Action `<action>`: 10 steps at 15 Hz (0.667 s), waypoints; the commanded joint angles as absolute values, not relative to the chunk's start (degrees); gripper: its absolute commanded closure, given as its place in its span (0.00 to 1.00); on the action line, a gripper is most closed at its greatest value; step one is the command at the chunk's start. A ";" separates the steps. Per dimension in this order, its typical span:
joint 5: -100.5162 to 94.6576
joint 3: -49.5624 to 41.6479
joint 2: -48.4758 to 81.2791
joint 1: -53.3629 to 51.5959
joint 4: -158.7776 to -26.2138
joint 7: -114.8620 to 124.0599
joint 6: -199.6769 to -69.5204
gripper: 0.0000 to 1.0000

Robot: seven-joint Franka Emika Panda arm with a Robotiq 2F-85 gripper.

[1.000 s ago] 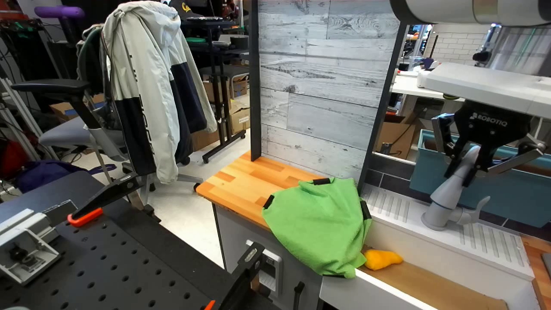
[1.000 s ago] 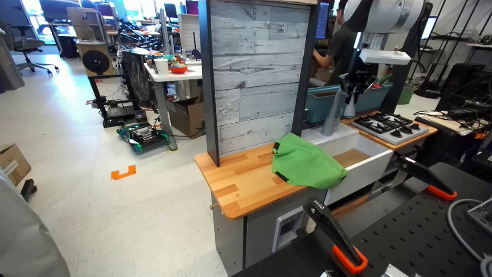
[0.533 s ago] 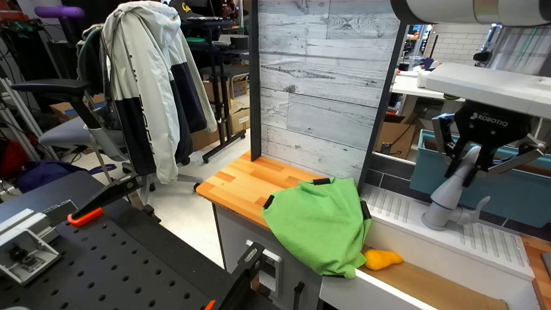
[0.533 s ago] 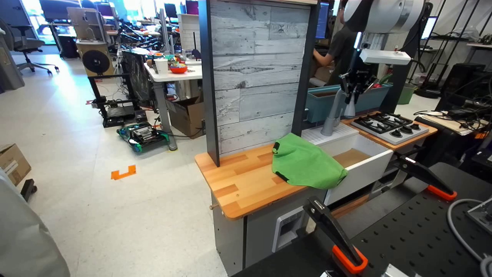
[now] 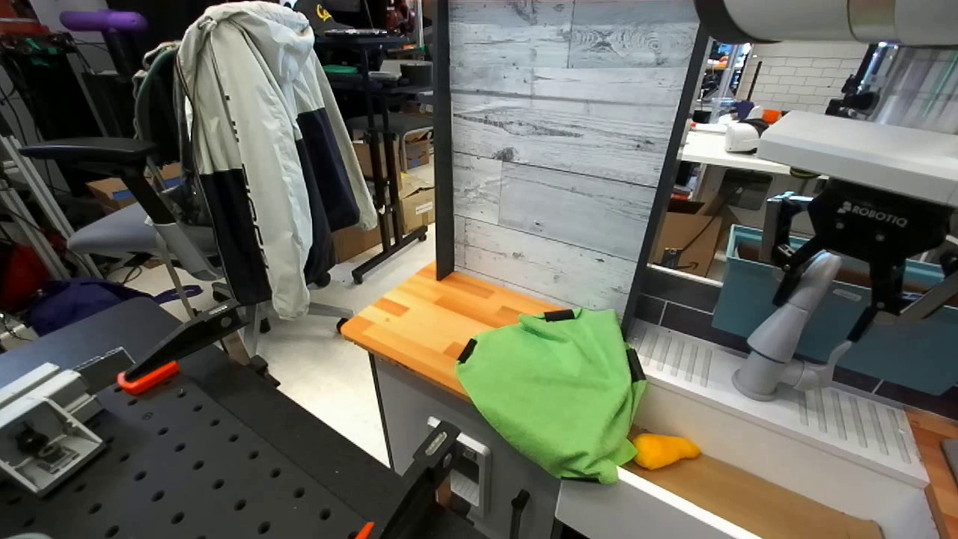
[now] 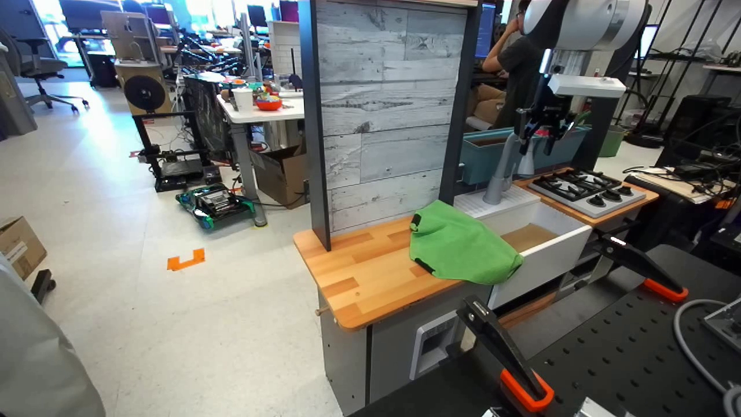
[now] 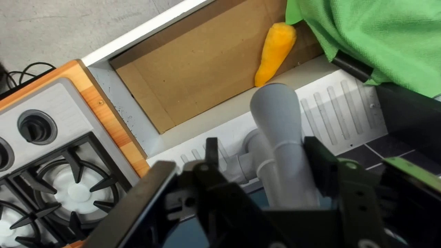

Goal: Turn the tap nozzle to the right

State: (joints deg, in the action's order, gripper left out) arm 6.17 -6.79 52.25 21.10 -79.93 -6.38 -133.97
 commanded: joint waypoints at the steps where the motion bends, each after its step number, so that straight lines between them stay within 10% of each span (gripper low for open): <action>1: 4.56 -8.66 50.87 22.75 -79.71 -8.03 -132.50 0.07; 10: 4.68 -8.86 49.60 22.50 -81.16 -8.10 -132.98 0.00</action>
State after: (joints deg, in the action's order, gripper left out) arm 6.08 -7.71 52.23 21.34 -79.97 -6.86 -133.96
